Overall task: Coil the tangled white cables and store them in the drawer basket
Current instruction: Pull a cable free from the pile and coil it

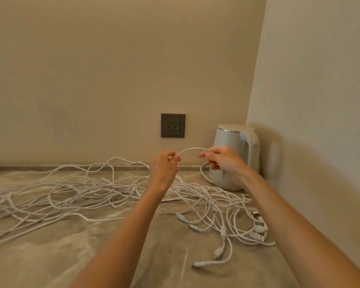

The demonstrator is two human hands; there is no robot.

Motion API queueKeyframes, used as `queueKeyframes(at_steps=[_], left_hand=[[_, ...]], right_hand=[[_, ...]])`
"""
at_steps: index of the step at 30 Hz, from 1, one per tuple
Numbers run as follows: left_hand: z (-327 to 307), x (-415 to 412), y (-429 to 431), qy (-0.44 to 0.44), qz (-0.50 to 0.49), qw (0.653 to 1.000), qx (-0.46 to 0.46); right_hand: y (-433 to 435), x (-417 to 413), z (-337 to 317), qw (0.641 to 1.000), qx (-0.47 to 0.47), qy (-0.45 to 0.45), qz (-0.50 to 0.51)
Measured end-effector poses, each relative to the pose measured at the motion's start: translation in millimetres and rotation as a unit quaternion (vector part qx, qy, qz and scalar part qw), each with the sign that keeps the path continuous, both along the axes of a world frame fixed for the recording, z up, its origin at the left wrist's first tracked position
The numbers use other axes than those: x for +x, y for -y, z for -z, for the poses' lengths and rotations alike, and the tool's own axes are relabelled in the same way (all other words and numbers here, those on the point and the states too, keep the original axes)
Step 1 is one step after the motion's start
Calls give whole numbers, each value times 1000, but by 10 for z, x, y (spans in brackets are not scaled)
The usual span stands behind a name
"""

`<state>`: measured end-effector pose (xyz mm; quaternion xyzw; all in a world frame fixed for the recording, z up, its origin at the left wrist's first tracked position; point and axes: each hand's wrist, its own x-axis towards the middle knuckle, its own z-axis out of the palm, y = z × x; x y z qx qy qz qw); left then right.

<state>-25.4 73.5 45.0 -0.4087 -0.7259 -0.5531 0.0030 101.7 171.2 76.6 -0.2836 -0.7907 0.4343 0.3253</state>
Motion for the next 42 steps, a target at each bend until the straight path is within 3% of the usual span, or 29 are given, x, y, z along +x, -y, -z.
queueKeyframes(at_steps=[6, 11, 17, 19, 22, 28, 33, 36, 42], left_hand=[[-151, -216, 8, -58, -65, 994, 73], [-222, -414, -87, -25, -70, 989, 129], [-1, -608, -193, -23, 42, 998, -34], [82, -543, -229, -26, 118, 984, -129], [172, -425, -239, 50, 233, 949, -209], [79, -470, -248, 73, 326, 894, -298], [-76, -451, -230, -3, 312, 884, -350], [-143, -483, -205, -30, 291, 896, -335], [-306, -572, -121, -111, 225, 932, -262]], right_hand=[[99, -289, -4, 971, -199, -113, -74], [173, -575, 160, 841, -430, -133, -301], [158, -769, 227, 758, -494, -180, -385], [107, -799, 194, 745, -507, -206, -381], [-19, -810, 206, 733, -528, -264, -339], [-307, -751, 249, 738, -522, -322, -281], [-412, -771, 269, 742, -508, -355, -256], [-388, -792, 258, 781, -476, -330, -236], [-373, -846, 248, 913, -328, -189, -149]])
